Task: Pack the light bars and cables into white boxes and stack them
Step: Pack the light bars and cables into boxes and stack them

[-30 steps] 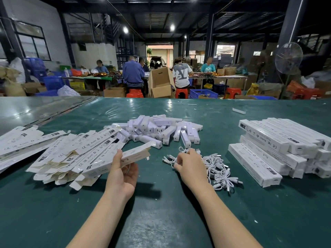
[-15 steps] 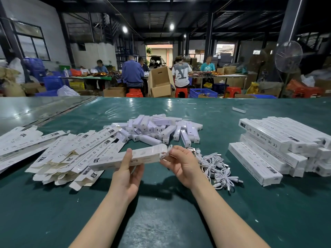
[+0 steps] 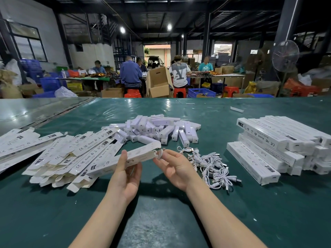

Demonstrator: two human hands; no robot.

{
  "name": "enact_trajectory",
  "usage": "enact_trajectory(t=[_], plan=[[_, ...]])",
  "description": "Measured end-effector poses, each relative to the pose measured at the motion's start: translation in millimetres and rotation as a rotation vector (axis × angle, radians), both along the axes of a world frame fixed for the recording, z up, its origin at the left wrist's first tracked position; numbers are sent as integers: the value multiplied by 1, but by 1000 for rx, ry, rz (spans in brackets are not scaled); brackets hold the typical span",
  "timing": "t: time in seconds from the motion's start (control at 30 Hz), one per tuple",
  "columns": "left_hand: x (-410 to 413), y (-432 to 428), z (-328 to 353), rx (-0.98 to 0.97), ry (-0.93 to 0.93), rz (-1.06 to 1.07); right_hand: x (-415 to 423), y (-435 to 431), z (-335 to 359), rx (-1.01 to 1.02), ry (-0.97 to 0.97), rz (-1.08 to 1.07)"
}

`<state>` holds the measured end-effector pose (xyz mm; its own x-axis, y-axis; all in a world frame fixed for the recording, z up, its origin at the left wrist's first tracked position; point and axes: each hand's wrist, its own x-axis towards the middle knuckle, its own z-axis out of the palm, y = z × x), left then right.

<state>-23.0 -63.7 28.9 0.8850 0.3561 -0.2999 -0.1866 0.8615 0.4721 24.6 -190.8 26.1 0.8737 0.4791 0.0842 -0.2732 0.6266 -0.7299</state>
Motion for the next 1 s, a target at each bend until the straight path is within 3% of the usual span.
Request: enact_trajectory(t=[0.2, 0.43, 0.83, 1.0], plan=[[1, 4, -1, -45, -8, 11, 2, -4, -1, 115, 69, 63], [-1, 4, 2, -96, 0, 19, 4, -8, 5, 98, 103, -70], [-2, -1, 5, 50, 43, -57, 4, -5, 4, -151, -133, -191], [0, -1, -1, 186, 43, -48, 2, -1, 2, -472, -362, -417]])
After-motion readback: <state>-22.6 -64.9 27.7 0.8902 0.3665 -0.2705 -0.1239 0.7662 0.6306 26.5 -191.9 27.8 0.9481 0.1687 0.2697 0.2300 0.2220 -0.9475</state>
